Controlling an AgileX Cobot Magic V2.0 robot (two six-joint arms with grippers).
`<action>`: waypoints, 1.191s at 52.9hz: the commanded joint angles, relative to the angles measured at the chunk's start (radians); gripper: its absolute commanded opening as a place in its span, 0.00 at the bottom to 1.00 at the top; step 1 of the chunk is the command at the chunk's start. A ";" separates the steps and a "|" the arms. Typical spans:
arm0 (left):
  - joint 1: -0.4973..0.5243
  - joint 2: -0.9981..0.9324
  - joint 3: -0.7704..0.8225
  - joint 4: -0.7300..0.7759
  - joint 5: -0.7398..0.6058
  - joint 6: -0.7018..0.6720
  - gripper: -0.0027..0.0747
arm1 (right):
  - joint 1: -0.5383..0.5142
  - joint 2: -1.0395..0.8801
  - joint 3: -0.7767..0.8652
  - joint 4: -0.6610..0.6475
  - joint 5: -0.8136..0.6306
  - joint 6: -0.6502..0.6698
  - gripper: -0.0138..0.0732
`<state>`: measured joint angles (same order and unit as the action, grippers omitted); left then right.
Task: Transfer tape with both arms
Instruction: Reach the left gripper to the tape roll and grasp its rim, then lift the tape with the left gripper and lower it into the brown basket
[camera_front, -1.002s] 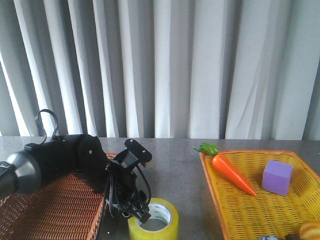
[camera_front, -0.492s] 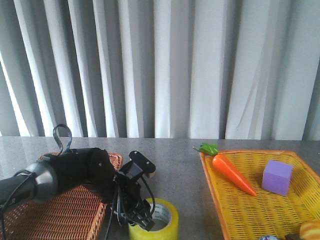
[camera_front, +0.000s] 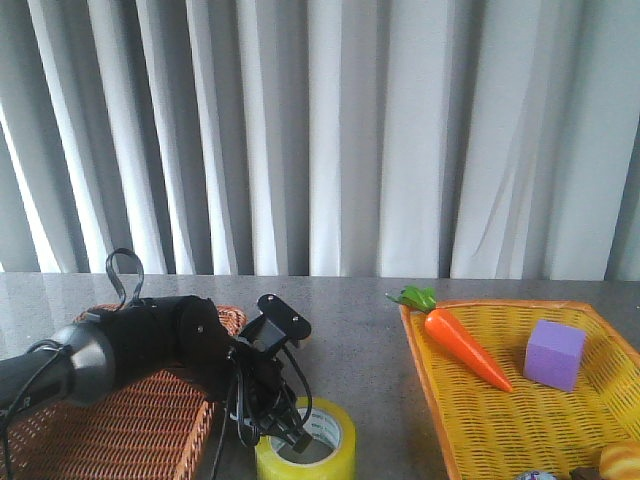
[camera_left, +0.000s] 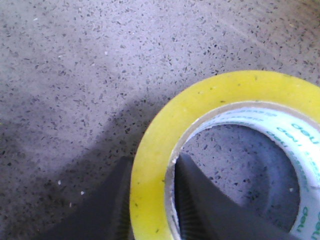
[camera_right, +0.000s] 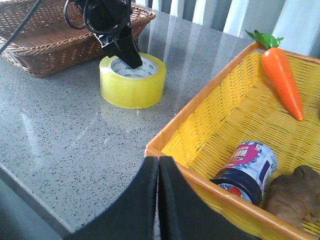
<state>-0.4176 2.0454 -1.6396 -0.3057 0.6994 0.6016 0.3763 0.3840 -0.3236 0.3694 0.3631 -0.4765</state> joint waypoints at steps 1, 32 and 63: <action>0.002 -0.088 -0.031 -0.020 -0.059 -0.010 0.02 | -0.007 0.006 -0.025 0.007 -0.059 0.000 0.15; 0.279 -0.384 -0.031 0.027 0.075 -0.067 0.03 | -0.007 0.006 -0.025 0.007 -0.057 -0.003 0.15; 0.387 -0.159 -0.031 0.151 0.247 -0.173 0.03 | -0.007 0.006 -0.025 0.012 -0.054 -0.003 0.15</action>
<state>-0.0299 1.9307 -1.6390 -0.1400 0.9574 0.4583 0.3763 0.3840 -0.3236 0.3694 0.3693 -0.4765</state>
